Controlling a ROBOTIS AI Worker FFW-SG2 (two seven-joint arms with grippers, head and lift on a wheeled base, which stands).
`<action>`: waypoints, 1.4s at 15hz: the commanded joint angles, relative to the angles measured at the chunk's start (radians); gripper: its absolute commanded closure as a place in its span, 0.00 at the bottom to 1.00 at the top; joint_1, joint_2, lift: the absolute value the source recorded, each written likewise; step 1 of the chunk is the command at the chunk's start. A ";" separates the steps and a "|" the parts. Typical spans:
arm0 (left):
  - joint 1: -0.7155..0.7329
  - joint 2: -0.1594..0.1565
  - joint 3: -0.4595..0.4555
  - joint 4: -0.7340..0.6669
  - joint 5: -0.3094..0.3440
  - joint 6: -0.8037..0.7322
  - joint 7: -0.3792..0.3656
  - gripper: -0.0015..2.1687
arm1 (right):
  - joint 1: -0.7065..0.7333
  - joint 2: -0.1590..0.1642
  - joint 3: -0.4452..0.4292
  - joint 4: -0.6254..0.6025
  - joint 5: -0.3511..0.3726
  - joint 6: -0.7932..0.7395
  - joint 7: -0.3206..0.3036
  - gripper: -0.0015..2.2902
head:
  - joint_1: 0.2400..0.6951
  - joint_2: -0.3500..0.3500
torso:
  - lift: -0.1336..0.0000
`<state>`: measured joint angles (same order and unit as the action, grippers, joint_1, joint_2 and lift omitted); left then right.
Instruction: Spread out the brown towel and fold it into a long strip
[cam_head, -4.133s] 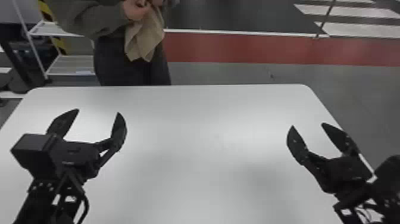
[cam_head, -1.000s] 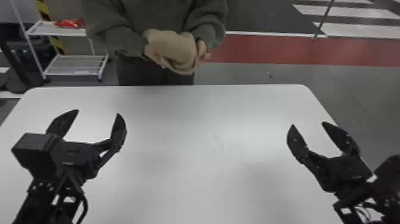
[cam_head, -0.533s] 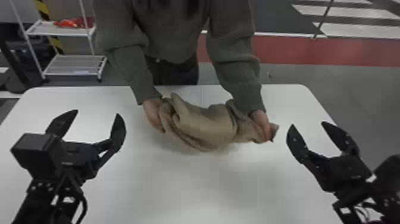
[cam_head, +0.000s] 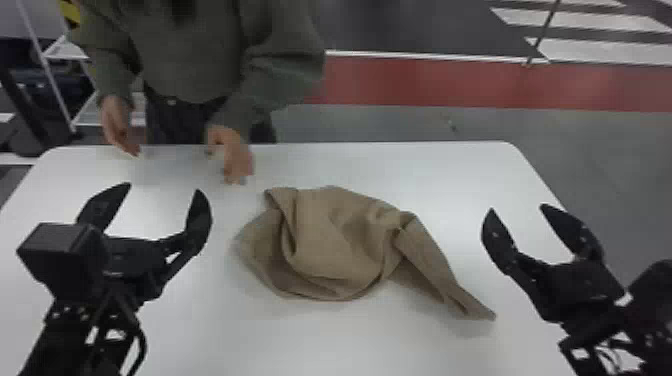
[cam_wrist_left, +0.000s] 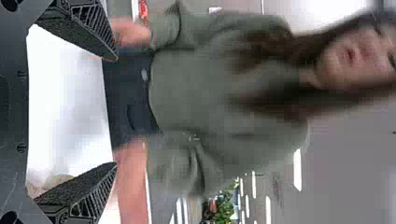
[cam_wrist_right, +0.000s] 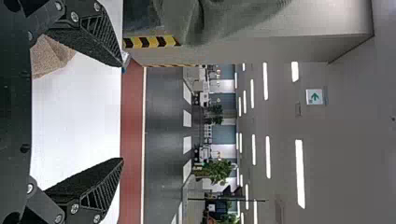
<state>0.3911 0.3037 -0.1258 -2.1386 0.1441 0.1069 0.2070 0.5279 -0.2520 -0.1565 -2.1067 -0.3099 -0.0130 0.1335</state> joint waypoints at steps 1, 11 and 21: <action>0.002 0.000 0.002 -0.003 0.000 0.003 0.000 0.04 | 0.001 -0.001 0.000 -0.001 0.000 0.000 0.000 0.08 | 1.00 0.37 | 0.07; 0.003 0.002 0.002 -0.007 -0.001 0.006 0.000 0.04 | 0.007 -0.003 -0.003 -0.010 0.000 0.012 0.005 0.09 | 1.00 0.37 | 0.07; 0.005 0.002 0.006 -0.007 -0.003 0.015 0.000 0.04 | 0.006 -0.004 -0.008 -0.015 0.000 0.040 0.005 0.09 | 1.00 0.38 | 0.07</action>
<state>0.3973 0.3052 -0.1197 -2.1486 0.1418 0.1194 0.2069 0.5338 -0.2554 -0.1611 -2.1198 -0.3099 0.0180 0.1381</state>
